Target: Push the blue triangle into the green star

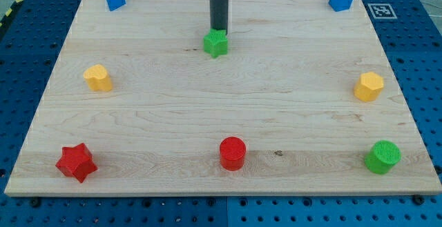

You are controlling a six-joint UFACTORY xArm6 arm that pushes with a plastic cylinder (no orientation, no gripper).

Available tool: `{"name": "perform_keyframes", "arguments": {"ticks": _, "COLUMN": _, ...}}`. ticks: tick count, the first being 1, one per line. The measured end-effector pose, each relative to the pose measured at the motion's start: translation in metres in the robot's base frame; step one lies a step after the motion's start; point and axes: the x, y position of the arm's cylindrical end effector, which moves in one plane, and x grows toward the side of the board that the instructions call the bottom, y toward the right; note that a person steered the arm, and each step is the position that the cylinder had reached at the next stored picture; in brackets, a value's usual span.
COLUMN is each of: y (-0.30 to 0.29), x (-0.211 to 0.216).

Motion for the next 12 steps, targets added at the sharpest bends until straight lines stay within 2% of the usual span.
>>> {"name": "perform_keyframes", "arguments": {"ticks": 2, "y": -0.008, "x": 0.053}}
{"name": "perform_keyframes", "arguments": {"ticks": 3, "y": -0.053, "x": 0.042}}
{"name": "perform_keyframes", "arguments": {"ticks": 5, "y": -0.218, "x": -0.025}}
{"name": "perform_keyframes", "arguments": {"ticks": 6, "y": -0.262, "x": -0.076}}
{"name": "perform_keyframes", "arguments": {"ticks": 7, "y": -0.268, "x": -0.137}}
{"name": "perform_keyframes", "arguments": {"ticks": 8, "y": -0.246, "x": -0.137}}
{"name": "perform_keyframes", "arguments": {"ticks": 10, "y": -0.184, "x": -0.097}}
{"name": "perform_keyframes", "arguments": {"ticks": 12, "y": -0.119, "x": -0.091}}
